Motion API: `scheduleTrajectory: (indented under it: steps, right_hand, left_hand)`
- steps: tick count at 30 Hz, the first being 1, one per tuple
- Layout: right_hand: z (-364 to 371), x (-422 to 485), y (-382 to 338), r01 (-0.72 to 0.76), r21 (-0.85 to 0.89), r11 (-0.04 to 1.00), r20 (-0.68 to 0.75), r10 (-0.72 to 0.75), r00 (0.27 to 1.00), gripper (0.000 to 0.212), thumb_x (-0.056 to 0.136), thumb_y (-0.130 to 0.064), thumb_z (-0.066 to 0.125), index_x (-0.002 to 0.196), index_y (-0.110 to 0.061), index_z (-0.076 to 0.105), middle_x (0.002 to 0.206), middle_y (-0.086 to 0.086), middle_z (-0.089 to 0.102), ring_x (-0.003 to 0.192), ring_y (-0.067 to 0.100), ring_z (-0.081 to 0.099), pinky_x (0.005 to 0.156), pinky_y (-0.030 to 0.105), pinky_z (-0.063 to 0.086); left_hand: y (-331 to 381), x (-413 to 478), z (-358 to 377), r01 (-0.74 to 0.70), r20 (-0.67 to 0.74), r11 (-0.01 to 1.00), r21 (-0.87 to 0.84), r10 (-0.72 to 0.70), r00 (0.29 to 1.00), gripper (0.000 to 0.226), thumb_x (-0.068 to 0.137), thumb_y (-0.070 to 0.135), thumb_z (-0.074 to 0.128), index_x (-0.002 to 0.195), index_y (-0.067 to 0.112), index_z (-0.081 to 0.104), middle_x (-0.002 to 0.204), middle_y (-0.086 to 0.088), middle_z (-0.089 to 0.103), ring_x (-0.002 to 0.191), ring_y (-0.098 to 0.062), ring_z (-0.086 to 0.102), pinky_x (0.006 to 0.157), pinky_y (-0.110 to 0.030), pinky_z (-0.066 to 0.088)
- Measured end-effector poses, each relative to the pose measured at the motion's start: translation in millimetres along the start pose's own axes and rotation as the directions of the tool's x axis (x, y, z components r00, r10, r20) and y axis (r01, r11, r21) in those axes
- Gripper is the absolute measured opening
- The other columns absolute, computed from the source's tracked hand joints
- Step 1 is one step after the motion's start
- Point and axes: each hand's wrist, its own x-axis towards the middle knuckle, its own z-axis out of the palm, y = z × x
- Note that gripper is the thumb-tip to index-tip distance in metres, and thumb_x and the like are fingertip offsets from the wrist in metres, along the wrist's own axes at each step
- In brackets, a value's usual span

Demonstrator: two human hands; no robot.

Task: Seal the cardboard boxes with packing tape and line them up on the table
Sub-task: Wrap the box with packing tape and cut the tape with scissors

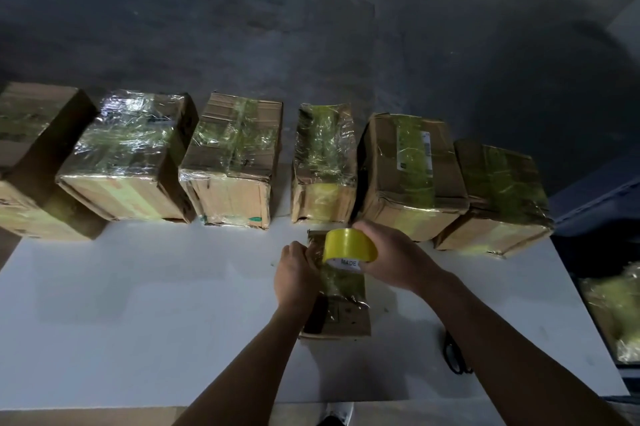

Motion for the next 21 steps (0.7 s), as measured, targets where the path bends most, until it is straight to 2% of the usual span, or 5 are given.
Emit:
scheduleTrajectory:
  steps: [6,10,14,17,21]
  right_hand:
    - [-18.8,-2.4,5.0,0.021,-0.166,0.986,-0.061,-0.031,0.998,0.055,0.079,-0.033,0.074,0.127,-0.016,0.054,0.117,0.006,0.065,0.099,0.026,0.062,0.073,0.026,0.038]
    - [-14.8,2.4,1.3,0.042,-0.215,0.976,-0.101,-0.065,0.993,0.058,0.081,-0.037,0.071,0.133,-0.018,0.052,0.123,0.005,0.063,0.105,0.026,0.061,0.078,0.027,0.038]
    - [-4.7,0.8,7.3,0.070,-0.066,0.995,-0.121,-0.077,0.990,0.062,0.078,-0.031,0.076,0.134,-0.020,0.052,0.123,0.003,0.060,0.107,0.019,0.057,0.078,0.022,0.037]
    - [-0.3,-5.4,17.9,0.068,0.088,0.994,-0.169,-0.052,0.984,0.063,0.077,-0.024,0.078,0.133,-0.021,0.051,0.123,-0.001,0.058,0.106,0.012,0.054,0.078,0.016,0.038]
    - [6.5,-15.0,27.3,0.017,0.140,0.990,-0.151,0.004,0.989,0.056,0.079,-0.020,0.075,0.129,-0.015,0.051,0.111,-0.003,0.056,0.099,0.019,0.058,0.069,0.009,0.035]
  left_hand:
    - [4.6,-0.9,2.6,-0.052,-0.038,0.999,-0.001,0.052,0.998,0.025,0.099,0.023,0.046,0.094,0.000,0.053,0.091,-0.015,0.056,0.078,-0.032,0.054,0.061,-0.032,0.035]
    - [8.2,4.0,-3.2,0.010,0.029,0.993,0.114,-0.014,1.000,0.030,0.100,0.034,0.041,0.108,0.006,0.051,0.107,-0.010,0.056,0.097,-0.028,0.055,0.070,-0.034,0.039]
    - [14.5,1.7,-2.6,0.008,0.064,0.994,0.104,-0.015,0.998,0.050,0.095,0.049,0.045,0.128,0.011,0.045,0.124,-0.006,0.048,0.115,-0.024,0.048,0.086,-0.037,0.042]
    - [11.1,3.0,4.3,0.040,0.107,0.997,0.063,-0.046,0.993,0.053,0.093,0.049,0.051,0.127,0.009,0.044,0.124,-0.009,0.047,0.114,-0.028,0.047,0.086,-0.041,0.042]
    - [7.7,3.8,8.3,0.027,0.102,0.995,0.098,-0.037,0.994,0.046,0.095,0.047,0.049,0.123,0.010,0.045,0.122,-0.008,0.049,0.112,-0.028,0.050,0.082,-0.040,0.041]
